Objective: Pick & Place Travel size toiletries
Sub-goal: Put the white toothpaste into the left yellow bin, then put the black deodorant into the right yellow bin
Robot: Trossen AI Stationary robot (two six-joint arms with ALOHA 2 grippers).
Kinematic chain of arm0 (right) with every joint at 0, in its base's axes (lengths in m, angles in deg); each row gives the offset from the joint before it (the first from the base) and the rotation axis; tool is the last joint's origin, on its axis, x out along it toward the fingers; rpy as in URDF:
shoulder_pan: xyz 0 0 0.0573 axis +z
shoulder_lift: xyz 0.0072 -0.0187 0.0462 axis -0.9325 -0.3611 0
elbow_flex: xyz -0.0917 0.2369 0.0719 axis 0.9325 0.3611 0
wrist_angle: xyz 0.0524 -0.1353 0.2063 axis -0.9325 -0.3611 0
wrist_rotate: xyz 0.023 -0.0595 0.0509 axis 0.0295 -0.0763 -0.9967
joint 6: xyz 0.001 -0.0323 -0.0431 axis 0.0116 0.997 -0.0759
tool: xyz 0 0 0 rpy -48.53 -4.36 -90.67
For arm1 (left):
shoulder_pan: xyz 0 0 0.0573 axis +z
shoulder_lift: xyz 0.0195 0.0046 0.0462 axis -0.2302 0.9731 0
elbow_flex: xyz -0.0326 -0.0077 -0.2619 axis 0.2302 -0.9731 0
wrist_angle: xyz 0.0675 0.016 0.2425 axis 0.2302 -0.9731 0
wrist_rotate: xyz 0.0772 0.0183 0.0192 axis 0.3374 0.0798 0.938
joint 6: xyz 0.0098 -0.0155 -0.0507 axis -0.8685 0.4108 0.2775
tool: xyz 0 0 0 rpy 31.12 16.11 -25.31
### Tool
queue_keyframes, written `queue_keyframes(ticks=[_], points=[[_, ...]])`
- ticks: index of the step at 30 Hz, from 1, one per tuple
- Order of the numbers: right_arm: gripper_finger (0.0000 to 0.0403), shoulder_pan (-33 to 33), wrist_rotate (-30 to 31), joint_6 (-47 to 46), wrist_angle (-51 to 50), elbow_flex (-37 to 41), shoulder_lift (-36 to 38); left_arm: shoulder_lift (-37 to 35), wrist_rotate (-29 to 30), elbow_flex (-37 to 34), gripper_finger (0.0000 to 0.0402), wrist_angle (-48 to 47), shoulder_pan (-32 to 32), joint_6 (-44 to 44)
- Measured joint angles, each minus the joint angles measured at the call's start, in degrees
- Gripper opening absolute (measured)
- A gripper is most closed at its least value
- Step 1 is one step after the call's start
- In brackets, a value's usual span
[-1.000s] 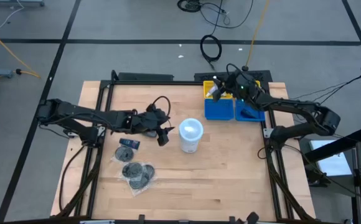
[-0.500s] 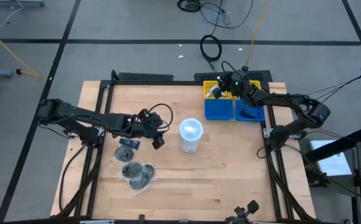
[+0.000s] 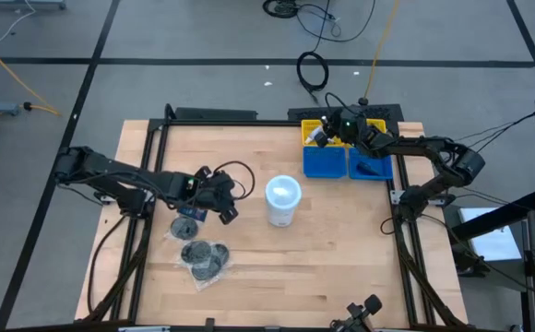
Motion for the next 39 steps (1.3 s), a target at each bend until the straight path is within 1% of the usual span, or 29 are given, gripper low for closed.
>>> queue_keyframes(ticks=[7, 15, 21, 26, 29, 30, 33, 39], points=[[0.0113, 0.0, -0.2, 2.1, -1.6, 0.0, 0.0, 0.0, 0.0, 0.0, 0.0230, -0.9, -0.4, 0.6], [0.0161, 0.1, -0.2, 2.0, -1.5, 0.0, 0.0, 0.0, 0.0, 0.0, 0.0230, -5.7, -0.4, 5.3], [0.0180, 0.2, -0.4, 0.1, -1.3, 0.0, 0.0, 0.0, 0.4, 0.0, 0.0230, -7.9, -0.3, 8.1], [0.0182, 0.2, -4.9, -0.5, -1.3, 0.0, 0.2, 0.1, 1.1, -0.1, 0.0230, -9.6, -0.2, 7.4], [0.0181, 0.4, -8.3, -0.6, -1.1, 0.0, 0.3, 0.1, 2.0, -0.6, 0.0230, -9.7, 1.1, 5.9], [0.0181, 0.5, -9.0, -0.5, -1.2, 0.0, 0.4, 0.1, 1.3, -0.7, 0.0230, -9.9, 2.1, 4.6], [0.0183, 1.2, -9.2, -0.5, -1.0, 0.0, 1.0, 0.1, -4.2, -0.7, 0.0230, -10.5, 5.8, 0.8], [0.0184, 3.2, -9.2, -0.5, -1.2, 0.0, 3.2, 0.1, -12.9, -0.7, 0.0230, -12.9, 12.8, -8.2]])
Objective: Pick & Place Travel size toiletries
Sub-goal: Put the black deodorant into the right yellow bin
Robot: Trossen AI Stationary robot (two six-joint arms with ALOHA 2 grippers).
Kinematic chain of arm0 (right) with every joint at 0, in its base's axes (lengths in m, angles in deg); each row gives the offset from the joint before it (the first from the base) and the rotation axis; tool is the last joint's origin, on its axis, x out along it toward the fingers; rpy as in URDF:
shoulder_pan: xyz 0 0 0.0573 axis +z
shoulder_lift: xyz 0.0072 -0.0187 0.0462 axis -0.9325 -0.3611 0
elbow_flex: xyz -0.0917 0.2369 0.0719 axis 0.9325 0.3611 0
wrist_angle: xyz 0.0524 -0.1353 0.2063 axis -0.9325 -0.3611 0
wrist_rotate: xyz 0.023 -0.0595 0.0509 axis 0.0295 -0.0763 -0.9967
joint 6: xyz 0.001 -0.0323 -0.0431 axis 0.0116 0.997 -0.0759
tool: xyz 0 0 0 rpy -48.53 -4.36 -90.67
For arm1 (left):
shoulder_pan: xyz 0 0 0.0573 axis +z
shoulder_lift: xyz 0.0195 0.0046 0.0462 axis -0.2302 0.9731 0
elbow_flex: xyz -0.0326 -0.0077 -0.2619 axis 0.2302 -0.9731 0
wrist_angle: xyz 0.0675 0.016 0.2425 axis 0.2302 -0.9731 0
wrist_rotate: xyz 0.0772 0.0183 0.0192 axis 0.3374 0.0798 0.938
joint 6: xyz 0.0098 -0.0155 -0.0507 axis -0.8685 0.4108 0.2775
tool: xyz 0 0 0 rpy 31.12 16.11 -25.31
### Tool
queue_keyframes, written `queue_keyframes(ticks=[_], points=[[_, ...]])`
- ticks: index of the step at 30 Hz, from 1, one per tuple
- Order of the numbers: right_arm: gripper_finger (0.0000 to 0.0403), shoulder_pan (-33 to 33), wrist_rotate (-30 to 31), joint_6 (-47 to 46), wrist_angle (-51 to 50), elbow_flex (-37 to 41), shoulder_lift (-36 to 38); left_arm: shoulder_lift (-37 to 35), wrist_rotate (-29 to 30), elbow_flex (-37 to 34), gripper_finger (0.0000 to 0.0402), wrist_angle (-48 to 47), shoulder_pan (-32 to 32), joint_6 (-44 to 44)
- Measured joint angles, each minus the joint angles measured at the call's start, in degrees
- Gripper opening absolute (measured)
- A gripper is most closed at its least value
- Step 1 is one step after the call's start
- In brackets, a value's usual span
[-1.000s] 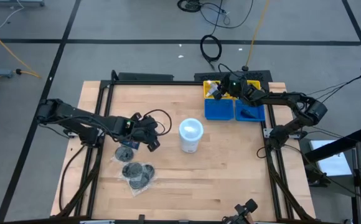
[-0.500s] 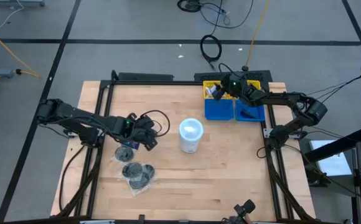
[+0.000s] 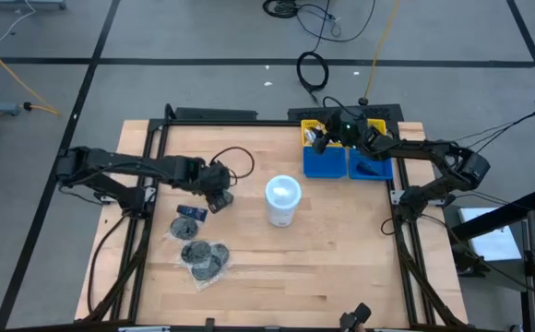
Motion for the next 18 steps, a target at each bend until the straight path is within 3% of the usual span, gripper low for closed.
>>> queue_keyframes(ticks=[7, 18], points=[[0.0186, 1.5, 0.1, 0.0, -0.2, 0.0, 3.7, 1.9, -7.5, 0.1, 0.0230, 0.4, 4.3, -13.2], [0.0187, 4.2, 0.1, 0.3, -0.3, 0.0, 6.4, 6.8, -8.4, 0.1, 0.0230, 0.5, 4.0, -28.8]])
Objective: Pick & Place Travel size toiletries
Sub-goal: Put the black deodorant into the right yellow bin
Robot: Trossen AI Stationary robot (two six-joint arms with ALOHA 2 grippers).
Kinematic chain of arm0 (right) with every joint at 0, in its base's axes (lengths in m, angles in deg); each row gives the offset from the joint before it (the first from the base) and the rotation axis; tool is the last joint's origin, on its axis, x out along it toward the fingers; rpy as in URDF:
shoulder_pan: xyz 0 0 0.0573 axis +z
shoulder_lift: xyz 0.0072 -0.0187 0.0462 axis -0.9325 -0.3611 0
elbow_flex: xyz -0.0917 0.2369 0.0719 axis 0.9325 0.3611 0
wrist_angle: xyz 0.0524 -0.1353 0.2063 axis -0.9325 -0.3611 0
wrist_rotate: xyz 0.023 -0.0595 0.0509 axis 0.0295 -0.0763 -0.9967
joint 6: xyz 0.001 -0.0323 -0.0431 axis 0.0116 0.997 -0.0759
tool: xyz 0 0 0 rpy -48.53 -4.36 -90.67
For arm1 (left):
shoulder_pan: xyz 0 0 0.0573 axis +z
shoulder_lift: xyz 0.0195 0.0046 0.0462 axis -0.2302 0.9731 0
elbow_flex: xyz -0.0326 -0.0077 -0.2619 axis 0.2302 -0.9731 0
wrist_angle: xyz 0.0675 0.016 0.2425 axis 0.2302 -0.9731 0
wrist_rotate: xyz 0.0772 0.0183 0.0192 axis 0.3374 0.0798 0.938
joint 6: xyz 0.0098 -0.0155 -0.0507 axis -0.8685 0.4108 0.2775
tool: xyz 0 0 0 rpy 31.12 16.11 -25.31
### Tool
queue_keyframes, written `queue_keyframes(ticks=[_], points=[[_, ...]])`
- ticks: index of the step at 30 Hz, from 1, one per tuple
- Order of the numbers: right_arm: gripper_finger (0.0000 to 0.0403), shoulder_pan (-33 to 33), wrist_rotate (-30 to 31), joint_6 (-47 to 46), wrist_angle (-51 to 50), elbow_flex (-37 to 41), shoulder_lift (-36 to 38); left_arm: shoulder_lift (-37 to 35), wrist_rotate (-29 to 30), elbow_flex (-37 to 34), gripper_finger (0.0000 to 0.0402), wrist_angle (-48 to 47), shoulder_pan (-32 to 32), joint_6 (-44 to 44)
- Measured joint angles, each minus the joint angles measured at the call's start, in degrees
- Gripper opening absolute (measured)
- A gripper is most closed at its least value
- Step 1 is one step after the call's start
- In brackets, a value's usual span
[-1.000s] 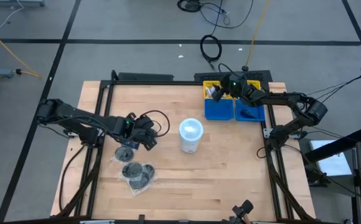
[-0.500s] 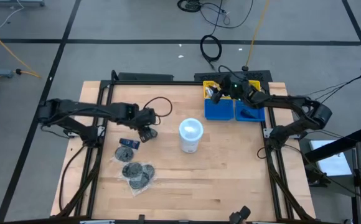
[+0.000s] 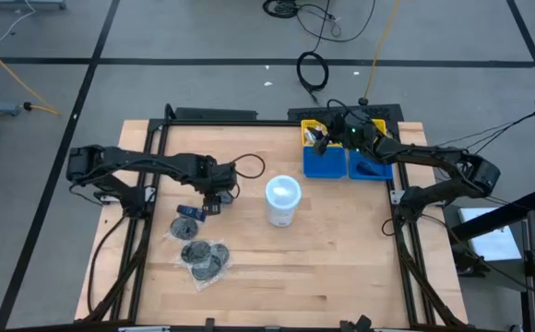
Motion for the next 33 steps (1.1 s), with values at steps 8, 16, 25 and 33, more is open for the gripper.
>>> queue_keyframes(ticks=[8, 16, 25, 33], points=[[0.0187, 0.8, 0.0, 0.2, -0.2, 0.0, 0.0, 4.5, 0.0, 0.0, 0.0230, 0.3, -0.3, -5.6], [0.0187, 0.8, 0.0, 0.3, -0.2, 0.0, 0.0, 8.9, -1.4, 0.0, 0.0230, 2.2, -0.3, -9.3], [0.0187, 1.3, 0.0, 0.8, -0.2, 0.0, 0.0, 13.2, -2.6, 0.0, 0.0230, 5.5, -0.3, -9.5], [0.0187, 3.0, 0.0, 1.4, -0.2, 0.0, 0.0, 15.9, -2.3, 0.3, 0.0186, 6.4, -0.4, -7.0]])
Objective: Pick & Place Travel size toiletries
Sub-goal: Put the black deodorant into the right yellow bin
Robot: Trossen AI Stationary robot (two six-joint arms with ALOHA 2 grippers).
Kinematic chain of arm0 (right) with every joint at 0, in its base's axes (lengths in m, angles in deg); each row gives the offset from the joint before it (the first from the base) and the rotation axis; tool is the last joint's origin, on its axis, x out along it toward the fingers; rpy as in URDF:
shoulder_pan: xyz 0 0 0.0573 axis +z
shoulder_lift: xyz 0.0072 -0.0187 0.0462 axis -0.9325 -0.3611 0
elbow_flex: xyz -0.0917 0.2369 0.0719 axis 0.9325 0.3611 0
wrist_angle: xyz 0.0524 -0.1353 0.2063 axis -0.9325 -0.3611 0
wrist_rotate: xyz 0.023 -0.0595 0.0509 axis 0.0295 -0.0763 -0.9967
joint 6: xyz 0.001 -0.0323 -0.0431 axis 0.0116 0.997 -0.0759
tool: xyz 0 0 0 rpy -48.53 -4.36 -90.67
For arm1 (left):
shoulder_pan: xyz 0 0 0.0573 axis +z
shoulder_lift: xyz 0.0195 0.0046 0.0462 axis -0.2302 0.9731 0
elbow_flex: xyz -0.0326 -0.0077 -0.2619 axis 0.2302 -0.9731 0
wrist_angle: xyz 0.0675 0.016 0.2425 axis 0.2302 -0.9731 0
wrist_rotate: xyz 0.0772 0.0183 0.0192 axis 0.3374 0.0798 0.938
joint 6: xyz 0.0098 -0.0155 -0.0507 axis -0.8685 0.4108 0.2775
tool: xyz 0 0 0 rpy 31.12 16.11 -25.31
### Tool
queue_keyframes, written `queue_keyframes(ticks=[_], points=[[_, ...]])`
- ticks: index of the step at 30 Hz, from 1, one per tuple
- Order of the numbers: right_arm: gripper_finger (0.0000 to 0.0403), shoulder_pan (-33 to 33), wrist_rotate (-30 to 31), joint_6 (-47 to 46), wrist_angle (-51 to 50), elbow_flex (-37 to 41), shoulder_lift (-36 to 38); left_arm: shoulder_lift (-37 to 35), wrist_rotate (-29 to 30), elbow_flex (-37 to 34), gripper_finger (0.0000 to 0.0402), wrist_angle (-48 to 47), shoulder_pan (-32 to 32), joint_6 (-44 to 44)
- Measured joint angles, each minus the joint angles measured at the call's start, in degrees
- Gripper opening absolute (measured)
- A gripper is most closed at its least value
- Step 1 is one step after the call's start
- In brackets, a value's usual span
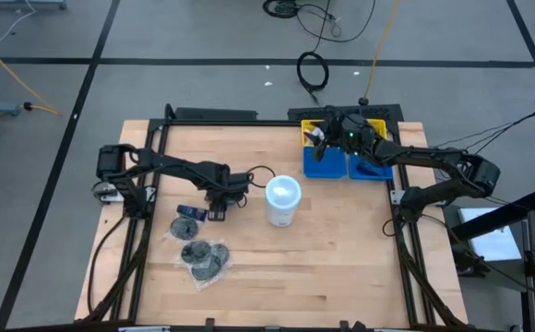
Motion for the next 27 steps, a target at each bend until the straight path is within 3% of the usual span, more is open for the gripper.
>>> queue_keyframes(ticks=[11, 27], points=[[0.0187, 0.0, 0.0, -1.7, 2.5, 0.0, 0.0, -6.4, 1.4, -0.4, 0.0178, 0.0, -0.1, 6.9], [0.0187, 0.0, -0.2, -2.3, 4.5, 0.0, 0.0, -31.3, 17.1, -0.4, 0.0178, 4.0, -5.4, 19.3]])
